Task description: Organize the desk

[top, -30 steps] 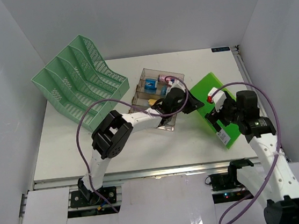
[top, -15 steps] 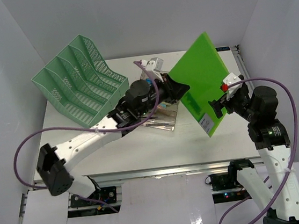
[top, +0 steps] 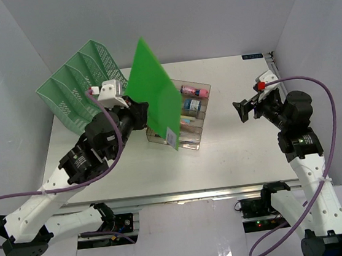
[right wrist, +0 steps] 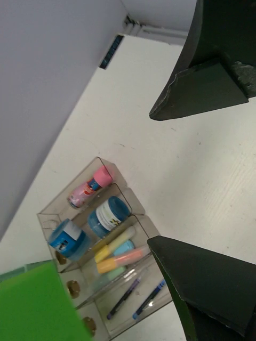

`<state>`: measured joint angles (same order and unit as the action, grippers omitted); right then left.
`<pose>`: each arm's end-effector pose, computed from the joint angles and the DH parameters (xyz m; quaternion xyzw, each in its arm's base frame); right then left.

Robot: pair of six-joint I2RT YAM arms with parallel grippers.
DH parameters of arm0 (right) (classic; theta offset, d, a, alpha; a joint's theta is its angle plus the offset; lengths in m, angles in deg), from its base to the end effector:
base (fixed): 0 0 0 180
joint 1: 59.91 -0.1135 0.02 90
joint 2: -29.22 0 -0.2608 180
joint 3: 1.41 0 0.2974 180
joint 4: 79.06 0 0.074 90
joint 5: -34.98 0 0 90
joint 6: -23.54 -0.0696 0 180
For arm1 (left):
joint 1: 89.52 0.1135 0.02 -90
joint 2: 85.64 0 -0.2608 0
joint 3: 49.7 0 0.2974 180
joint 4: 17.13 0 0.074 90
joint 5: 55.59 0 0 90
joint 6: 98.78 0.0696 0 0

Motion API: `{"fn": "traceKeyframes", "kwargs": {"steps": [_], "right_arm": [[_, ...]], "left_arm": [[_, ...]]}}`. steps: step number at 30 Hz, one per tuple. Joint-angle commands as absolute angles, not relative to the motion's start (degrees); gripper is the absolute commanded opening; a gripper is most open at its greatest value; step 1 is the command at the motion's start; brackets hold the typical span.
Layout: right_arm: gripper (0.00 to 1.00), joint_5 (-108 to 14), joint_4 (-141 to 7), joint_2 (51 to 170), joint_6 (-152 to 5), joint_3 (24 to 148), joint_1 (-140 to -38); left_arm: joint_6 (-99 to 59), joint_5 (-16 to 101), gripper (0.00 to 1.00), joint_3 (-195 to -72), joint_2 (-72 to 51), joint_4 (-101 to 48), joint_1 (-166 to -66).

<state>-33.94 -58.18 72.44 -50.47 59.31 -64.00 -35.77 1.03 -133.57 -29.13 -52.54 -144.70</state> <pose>0.2499 0.0430 0.3733 -0.2483 0.6825 0.0625 0.6845 0.1862 -0.2006 0.4492 -0.0065 0.7473 -0.2493 0.6159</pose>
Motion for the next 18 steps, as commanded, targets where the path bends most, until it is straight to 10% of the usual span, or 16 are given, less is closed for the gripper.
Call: {"fn": "traceKeyframes", "kwargs": {"steps": [1, 11, 18], "right_arm": [[0.95, -31.5, -66.3, 72.8, -53.9, 51.8, -63.2], [0.97, -30.3, -72.5, 73.5, -53.3, 43.4, -61.8], [0.98, -31.2, -72.7, 73.3, -53.1, 42.9, -61.8]], "left_arm": [[-29.7, -17.6, 0.00, -141.0, -32.3, -60.2, -144.5], [-17.7, -37.6, 0.00, -144.5, -29.8, -55.9, -144.4], [42.7, -42.9, 0.00, -128.9, -28.7, 12.9, -143.6]]}}
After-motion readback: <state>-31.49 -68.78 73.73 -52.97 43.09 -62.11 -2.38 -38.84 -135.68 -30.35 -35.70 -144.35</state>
